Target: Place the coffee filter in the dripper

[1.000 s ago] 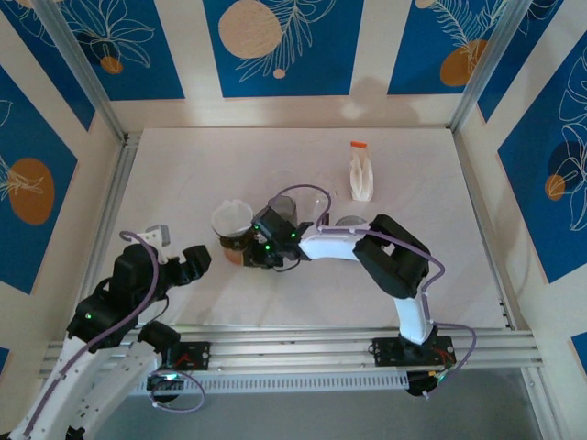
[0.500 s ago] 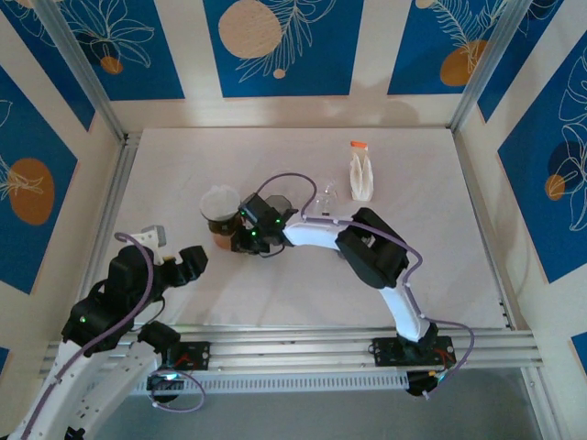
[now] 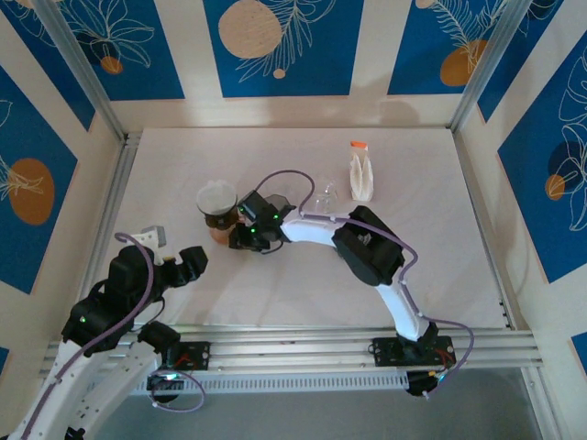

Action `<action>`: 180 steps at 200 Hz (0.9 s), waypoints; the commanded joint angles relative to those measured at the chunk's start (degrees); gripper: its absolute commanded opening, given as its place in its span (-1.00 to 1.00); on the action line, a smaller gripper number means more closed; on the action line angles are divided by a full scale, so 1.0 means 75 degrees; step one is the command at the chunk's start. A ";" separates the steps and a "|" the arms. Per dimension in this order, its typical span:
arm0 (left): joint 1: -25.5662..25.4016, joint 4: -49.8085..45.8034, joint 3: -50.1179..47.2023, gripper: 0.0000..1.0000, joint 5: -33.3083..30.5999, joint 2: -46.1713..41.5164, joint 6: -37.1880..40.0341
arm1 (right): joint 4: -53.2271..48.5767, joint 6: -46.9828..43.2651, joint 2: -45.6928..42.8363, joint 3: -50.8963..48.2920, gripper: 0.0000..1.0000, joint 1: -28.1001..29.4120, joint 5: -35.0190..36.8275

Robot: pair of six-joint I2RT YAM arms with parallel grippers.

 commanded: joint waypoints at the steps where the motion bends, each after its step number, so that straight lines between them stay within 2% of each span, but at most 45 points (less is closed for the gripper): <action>1: 0.0052 0.0030 0.0107 0.84 -0.0036 -0.0023 0.0100 | -0.0221 -0.0070 -0.0720 -0.0466 -0.23 0.0153 0.0212; 71: 0.0052 0.0264 -0.0225 0.97 0.0154 0.0001 -0.0058 | -0.0425 0.0064 -0.2954 -0.2518 0.02 0.0793 0.0919; 100: 0.0050 0.0455 -0.0469 1.00 0.0265 -0.0022 -0.0186 | -0.1357 0.0137 -0.4157 -0.3069 0.06 0.0878 0.2022; 124: 0.0052 0.0672 -0.0751 1.00 0.0416 -0.0016 -0.0338 | -0.2251 0.0384 -0.4872 -0.2985 0.12 0.0727 0.3077; 141: 0.0054 0.0816 -0.0963 1.00 0.0525 -0.0016 -0.0458 | -0.2496 0.0508 -0.4985 -0.2765 0.18 0.0490 0.3488; 180: 0.0046 0.0967 -0.1153 1.00 0.0649 -0.0004 -0.0544 | -0.2731 0.0132 -0.4016 -0.1629 0.19 -0.0112 0.3287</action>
